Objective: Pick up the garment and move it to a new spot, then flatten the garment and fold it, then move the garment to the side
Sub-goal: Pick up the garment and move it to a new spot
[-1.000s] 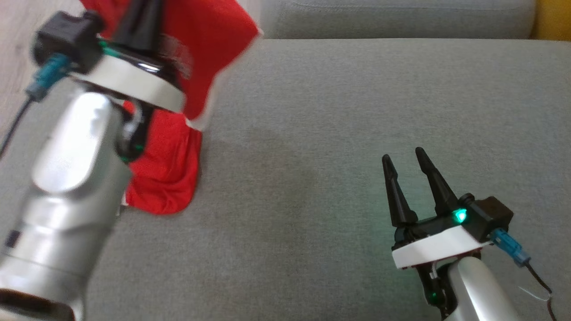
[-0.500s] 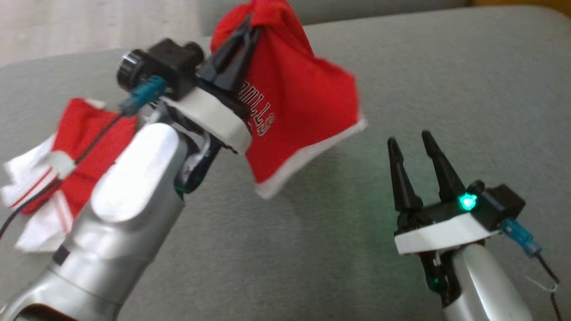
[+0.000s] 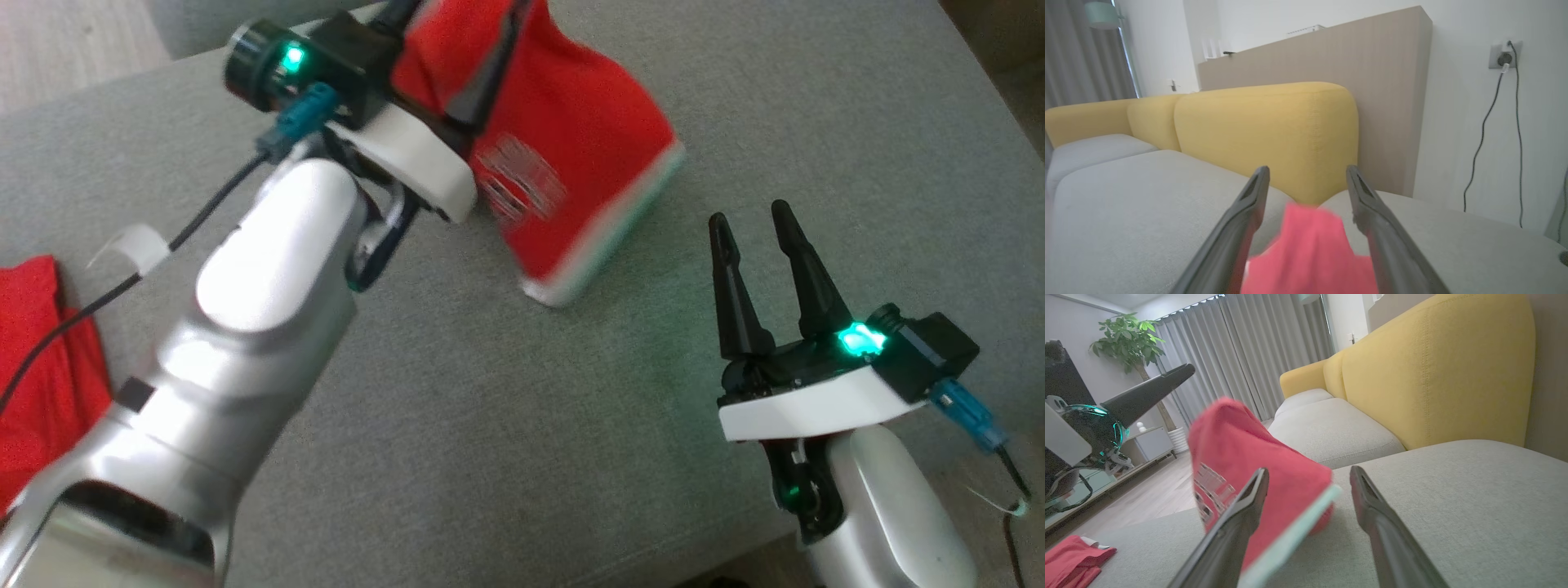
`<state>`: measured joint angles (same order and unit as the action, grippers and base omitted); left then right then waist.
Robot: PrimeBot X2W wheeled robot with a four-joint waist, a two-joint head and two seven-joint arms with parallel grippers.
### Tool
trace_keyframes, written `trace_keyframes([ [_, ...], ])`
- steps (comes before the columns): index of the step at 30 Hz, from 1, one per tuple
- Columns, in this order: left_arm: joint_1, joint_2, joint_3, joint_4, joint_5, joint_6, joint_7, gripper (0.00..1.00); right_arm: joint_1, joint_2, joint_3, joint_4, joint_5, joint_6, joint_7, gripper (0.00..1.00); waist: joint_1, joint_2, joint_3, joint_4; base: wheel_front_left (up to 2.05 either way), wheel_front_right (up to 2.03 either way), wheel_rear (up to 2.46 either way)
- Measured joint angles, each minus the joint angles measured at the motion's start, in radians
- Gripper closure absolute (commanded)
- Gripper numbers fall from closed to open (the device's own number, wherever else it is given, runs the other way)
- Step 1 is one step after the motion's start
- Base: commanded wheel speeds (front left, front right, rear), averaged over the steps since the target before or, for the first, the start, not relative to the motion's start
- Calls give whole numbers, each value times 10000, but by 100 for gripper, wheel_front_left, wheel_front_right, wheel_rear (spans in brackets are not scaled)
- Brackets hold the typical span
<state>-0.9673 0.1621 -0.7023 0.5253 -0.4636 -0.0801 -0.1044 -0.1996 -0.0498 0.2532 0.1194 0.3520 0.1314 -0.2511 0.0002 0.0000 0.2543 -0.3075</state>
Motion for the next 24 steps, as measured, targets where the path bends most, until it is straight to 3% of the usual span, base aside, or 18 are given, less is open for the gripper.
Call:
trace_keyframes([
  [4, -119, 65, 240, 884, 67, 94, -857, 0, 23, 4, -10, 2, -88, 0, -2, 0, -1, 0, -8, 112, 0, 0, 0],
  [10, 709, 334, 639, 1149, -77, 188, -1394, 0, 116, 0, -443, 13, -479, 0, -2, 0, -2, 0, -339, 948, 0, 0, 0],
  [15, 2295, 715, 963, 535, -107, 491, -1478, 0, 346, 2, -654, 211, -1122, 0, -13, 0, -2, 0, -675, 1864, 0, 0, 0],
  [24, 5368, 813, 1657, -1319, 161, 1124, -1478, 0, 801, 4, -1024, 449, -1335, 0, -13, 0, -3, 0, -1310, 3189, 0, 0, 0],
])
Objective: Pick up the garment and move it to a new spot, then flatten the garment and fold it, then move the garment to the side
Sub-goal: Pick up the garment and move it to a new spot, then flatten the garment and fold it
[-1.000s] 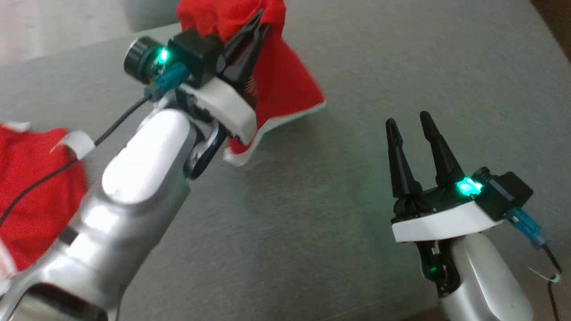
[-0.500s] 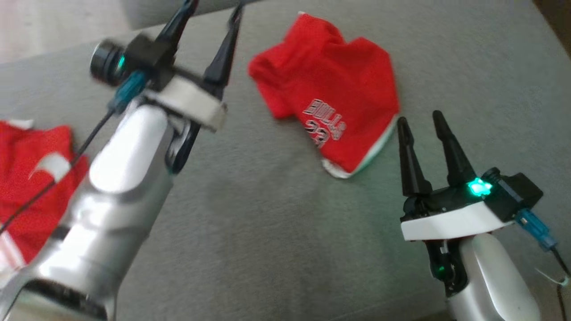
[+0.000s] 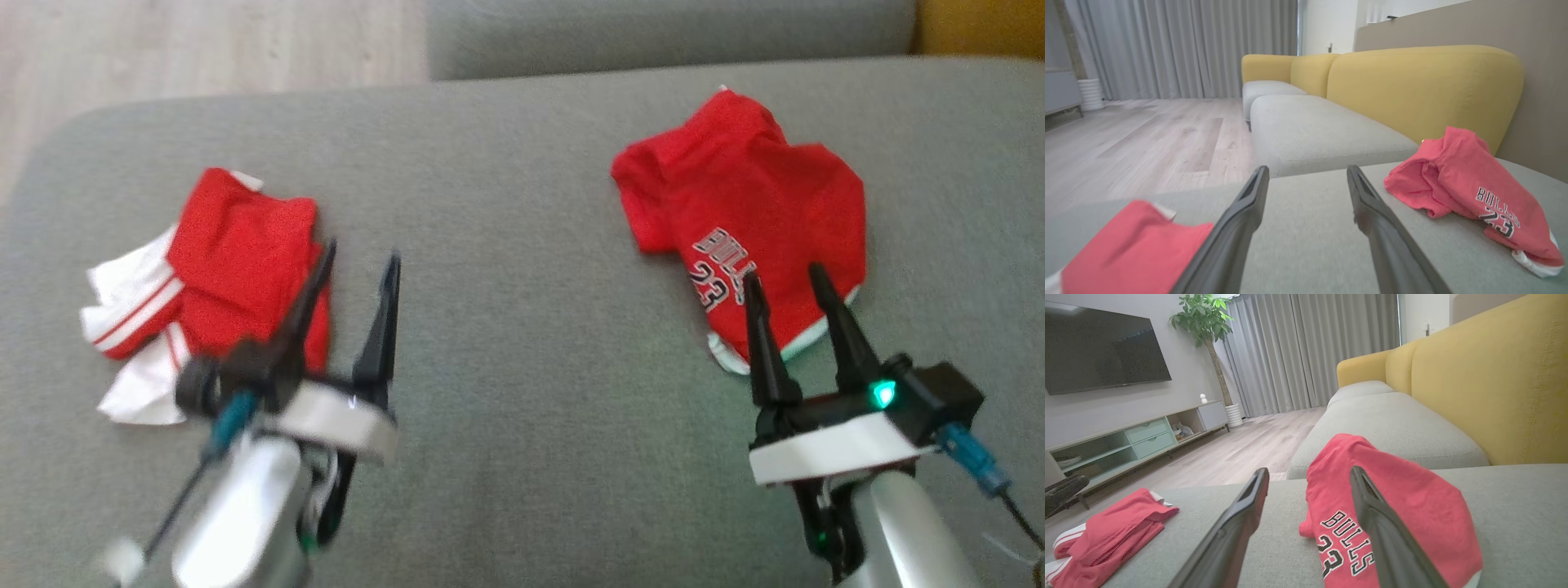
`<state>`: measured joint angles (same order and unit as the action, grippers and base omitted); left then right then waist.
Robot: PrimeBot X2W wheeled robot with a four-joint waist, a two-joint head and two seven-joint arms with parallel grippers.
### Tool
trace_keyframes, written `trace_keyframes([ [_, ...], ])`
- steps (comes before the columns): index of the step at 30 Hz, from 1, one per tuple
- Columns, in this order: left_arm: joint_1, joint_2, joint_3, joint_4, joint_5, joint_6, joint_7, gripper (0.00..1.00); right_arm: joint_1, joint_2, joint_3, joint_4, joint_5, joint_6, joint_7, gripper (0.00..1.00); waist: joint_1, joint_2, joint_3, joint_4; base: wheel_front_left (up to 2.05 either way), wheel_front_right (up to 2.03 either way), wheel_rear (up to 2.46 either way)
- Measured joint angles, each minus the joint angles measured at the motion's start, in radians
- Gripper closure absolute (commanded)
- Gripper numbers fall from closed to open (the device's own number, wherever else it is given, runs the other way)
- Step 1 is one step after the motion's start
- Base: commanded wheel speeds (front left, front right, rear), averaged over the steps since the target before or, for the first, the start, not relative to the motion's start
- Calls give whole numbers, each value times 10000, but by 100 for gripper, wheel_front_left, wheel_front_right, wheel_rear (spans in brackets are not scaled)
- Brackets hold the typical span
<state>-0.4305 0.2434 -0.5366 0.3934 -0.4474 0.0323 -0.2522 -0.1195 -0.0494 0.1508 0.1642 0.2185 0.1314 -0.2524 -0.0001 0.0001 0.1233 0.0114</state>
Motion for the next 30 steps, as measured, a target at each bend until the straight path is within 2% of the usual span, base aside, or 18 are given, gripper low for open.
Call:
trace_keyframes([
  [5, 1798, -217, 564, -790, 58, 209, 0, 0, 439, 6, 19, 288, -92, 0, 0, 0, -1, 0, -467, 400, 0, 0, 0],
  [11, 2951, -677, 1170, -1361, 483, 209, 0, 0, 695, 8, 67, 445, -163, 0, 0, 0, -1, 0, -728, 525, 0, 0, 0],
  [15, 3038, -867, 1400, -1392, 809, 13, 0, 0, 693, 8, 50, 460, -180, 0, 0, 0, 1, 0, -641, 522, 0, 0, 0],
  [18, 3010, -995, 1561, -1392, 1089, -155, 0, 0, 634, 6, -69, 725, -803, 0, 0, 0, 1, 0, -462, 553, 0, 0, 0],
  [22, 2757, -1154, 1672, -1331, 1331, -370, 0, 0, 221, 19, -443, 1620, -1607, 0, 2, 0, 2, 0, -127, 627, 0, 0, 0],
  [30, 2354, -1453, 1797, -1003, 1630, -692, 0, 0, -1399, 13, -1085, 3453, -2428, 0, 464, 0, 3, 0, 587, 941, 0, 0, 0],
])
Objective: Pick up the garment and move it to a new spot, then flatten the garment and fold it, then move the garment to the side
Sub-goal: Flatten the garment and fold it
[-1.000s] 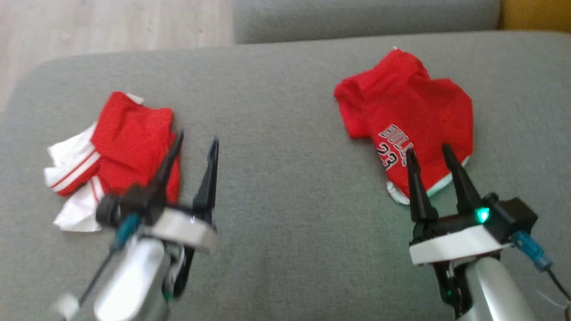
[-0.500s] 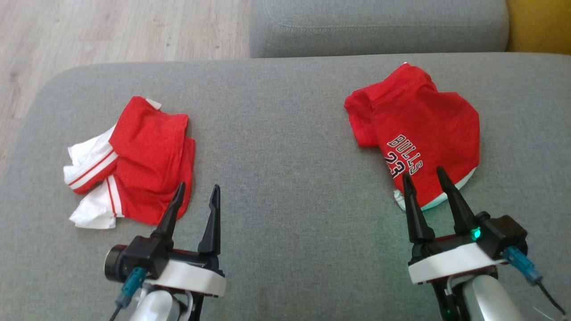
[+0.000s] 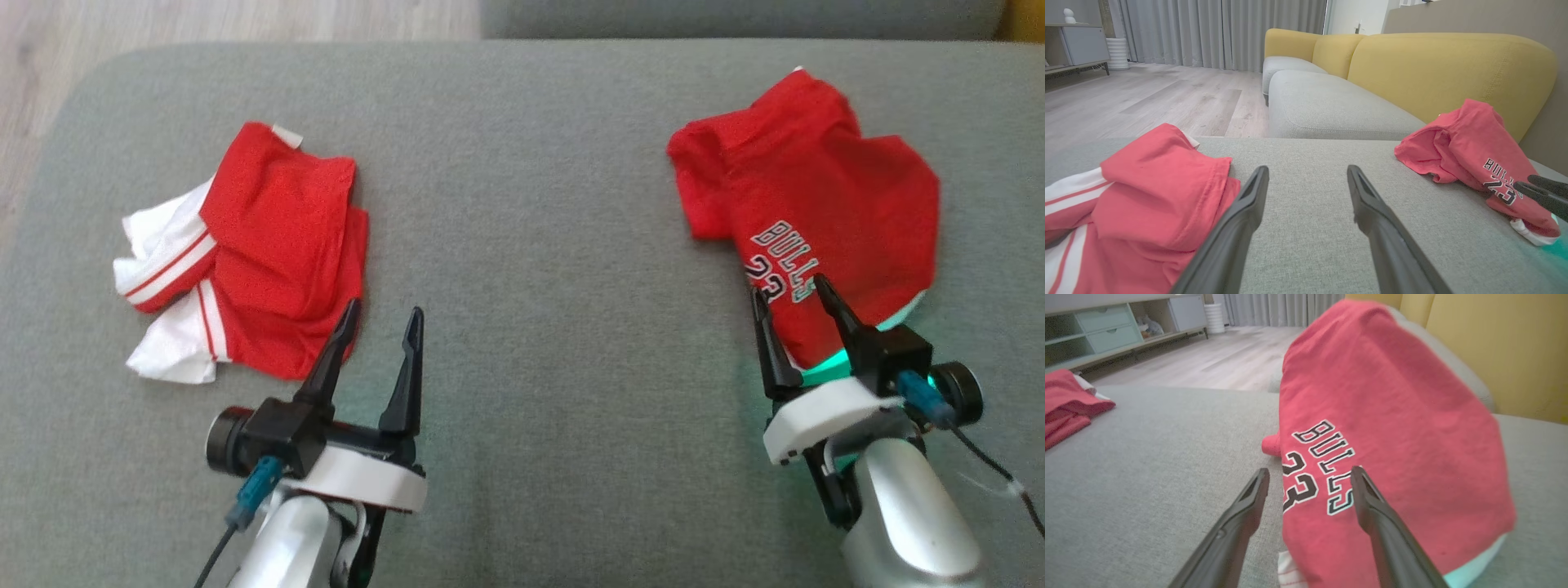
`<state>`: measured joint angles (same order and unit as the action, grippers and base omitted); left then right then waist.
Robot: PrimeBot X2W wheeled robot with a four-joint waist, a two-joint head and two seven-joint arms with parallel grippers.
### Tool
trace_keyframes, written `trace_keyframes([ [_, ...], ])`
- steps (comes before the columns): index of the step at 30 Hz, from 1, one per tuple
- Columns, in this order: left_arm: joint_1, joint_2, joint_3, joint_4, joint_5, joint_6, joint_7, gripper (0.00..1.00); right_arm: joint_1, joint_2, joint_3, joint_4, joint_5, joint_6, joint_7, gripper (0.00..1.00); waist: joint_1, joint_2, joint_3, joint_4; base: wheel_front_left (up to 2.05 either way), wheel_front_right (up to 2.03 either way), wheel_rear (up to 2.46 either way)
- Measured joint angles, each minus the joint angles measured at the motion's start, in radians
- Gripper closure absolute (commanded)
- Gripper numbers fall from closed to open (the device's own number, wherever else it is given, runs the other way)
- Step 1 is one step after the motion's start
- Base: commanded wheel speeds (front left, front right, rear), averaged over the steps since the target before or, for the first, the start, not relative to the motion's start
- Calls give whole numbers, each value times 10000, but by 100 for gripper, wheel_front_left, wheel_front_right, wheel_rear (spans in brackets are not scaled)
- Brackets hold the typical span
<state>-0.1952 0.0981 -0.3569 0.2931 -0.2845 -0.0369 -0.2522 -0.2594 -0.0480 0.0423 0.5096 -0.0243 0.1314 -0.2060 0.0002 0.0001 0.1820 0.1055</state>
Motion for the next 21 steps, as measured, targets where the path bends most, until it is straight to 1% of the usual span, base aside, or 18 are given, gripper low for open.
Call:
trace_keyframes([
  [6, -328, -174, 77, 40, 136, -174, 0, 0, -635, -10, -267, 1398, -449, 0, 454, 0, 0, 0, 353, 270, 0, 0, 0],
  [8, -362, -203, 136, 73, 230, -255, 0, 0, -808, -8, -267, 1774, -472, 0, 546, 0, 0, 0, 415, 329, 0, 0, 0],
  [11, -363, -251, 222, 132, 301, -261, 0, 0, -1171, -13, -228, 2184, -456, 0, 621, 0, -1, 0, 433, 346, 0, 0, 0],
  [12, -366, -265, 234, 146, 332, -265, 0, 0, -1278, -17, -201, 2330, -374, 0, 644, 14, -2, 0, 425, 344, 0, 0, 0],
  [13, -370, -278, 245, 169, 353, -282, 0, 0, -1362, -19, -167, 2443, -274, 0, 640, 69, -2, 0, 412, 338, 0, 0, 0],
  [14, -377, -295, 253, 194, 397, -339, 0, 0, -1417, -25, -130, 2525, -153, 0, 616, 100, -2, 0, 393, 333, 0, 0, 0],
  [18, -436, -359, 299, 268, 408, -349, 0, 0, -1462, -75, 21, 2801, 159, 0, 286, 100, -1, 0, 248, 309, 0, 0, 0],
  [21, -437, -397, 339, 313, 472, -351, 0, 0, -1463, -79, 384, 2836, 451, 0, 88, 100, -1, 0, 74, 299, 0, 0, 0],
])
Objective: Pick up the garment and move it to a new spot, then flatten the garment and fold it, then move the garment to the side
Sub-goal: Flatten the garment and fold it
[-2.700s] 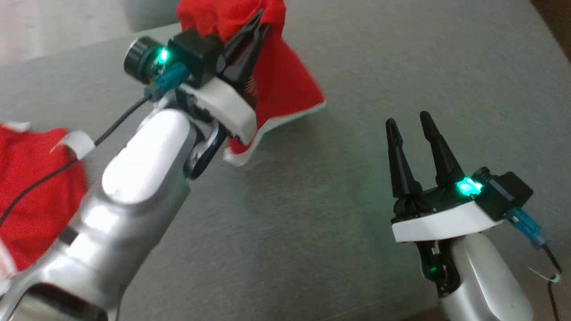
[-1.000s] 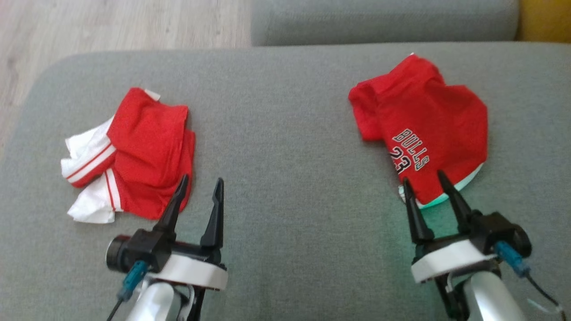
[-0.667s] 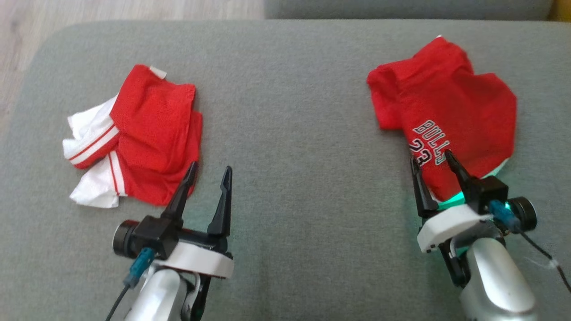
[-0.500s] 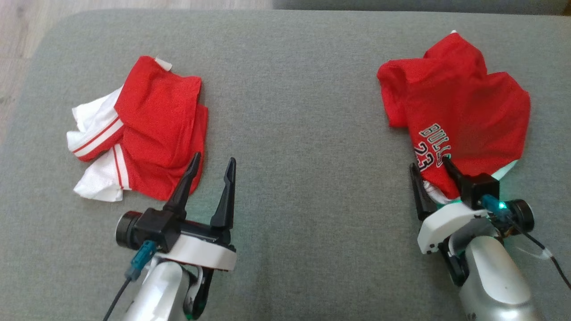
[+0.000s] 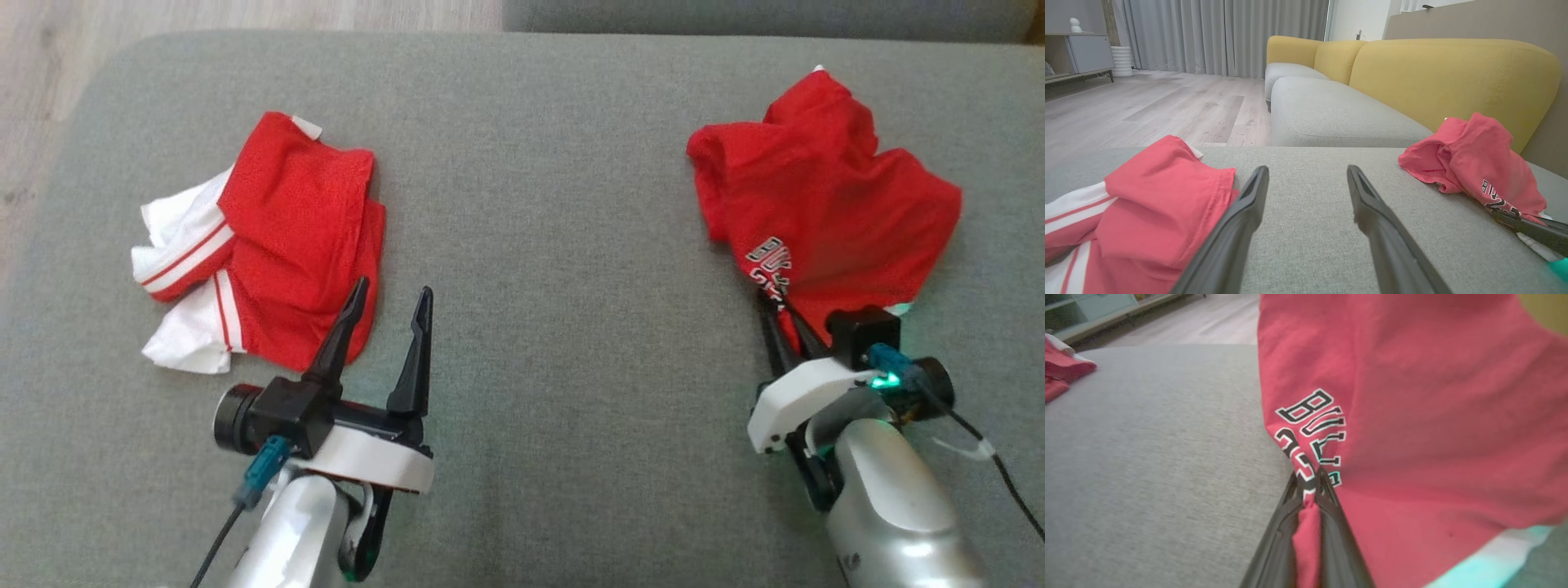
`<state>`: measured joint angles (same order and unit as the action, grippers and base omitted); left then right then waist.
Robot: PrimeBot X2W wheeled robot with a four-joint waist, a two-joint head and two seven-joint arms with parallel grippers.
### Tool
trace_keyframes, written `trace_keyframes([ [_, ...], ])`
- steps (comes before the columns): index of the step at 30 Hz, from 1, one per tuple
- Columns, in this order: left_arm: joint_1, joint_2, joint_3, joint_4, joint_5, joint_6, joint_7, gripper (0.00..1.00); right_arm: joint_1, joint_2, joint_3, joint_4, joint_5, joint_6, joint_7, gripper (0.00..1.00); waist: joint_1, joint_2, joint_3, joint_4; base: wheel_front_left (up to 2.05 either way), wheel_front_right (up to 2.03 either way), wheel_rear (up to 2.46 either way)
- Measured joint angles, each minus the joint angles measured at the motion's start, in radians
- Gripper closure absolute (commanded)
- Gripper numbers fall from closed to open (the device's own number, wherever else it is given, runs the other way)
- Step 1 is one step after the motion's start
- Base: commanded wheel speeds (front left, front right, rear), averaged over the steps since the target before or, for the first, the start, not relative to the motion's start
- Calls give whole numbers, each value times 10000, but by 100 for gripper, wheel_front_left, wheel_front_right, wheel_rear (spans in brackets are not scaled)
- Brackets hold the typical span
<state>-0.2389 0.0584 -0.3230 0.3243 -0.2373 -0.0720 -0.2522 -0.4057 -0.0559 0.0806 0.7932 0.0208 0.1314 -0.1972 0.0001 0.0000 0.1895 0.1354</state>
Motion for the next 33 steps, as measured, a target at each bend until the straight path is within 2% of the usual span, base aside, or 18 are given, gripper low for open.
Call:
trace_keyframes([
  [5, 12, -21, 52, 31, 0, -52, 0, 0, -106, 0, 650, -414, 520, 0, -199, 100, -1, 0, -270, -3, 0, 0, 0],
  [10, 111, -44, 217, 29, 0, -79, 0, 0, -882, -6, 1444, -1126, 1292, 0, -330, 100, -1, 0, -567, 61, 0, 0, 0],
  [15, 374, -56, 324, 36, 0, -123, 0, 0, -1924, -73, 2842, -1875, 3058, 0, -272, 100, -1, 0, -836, 110, 0, 0, 0],
  [18, 505, -58, 374, 52, 0, -134, 0, 0, -2845, -69, 3137, -2525, 4324, 0, -278, 100, -1, 0, -1010, 95, 0, 0, 0],
  [22, 754, -59, 481, 31, 10, -132, 0, 0, -4016, -73, 2625, -2899, 5185, 0, -330, 100, -1, 0, -1156, -22, 0, 0, 0],
  [25, 891, -59, 543, -6, 21, -128, 0, 0, -3959, -82, 1910, -2736, 5369, 0, -311, 100, -2, 0, -1201, -169, 0, 0, 0],
  [29, 921, -61, 604, -79, 111, -121, 0, 0, -2488, -94, 949, -2635, 5101, 0, 123, 100, -1, 0, -1116, -409, 0, 0, 0],
  [33, 919, -63, 608, -88, 219, -163, 0, 0, -302, -88, -577, -2251, 4543, 0, 857, 100, -1, 0, -957, -665, 0, 0, 0],
])
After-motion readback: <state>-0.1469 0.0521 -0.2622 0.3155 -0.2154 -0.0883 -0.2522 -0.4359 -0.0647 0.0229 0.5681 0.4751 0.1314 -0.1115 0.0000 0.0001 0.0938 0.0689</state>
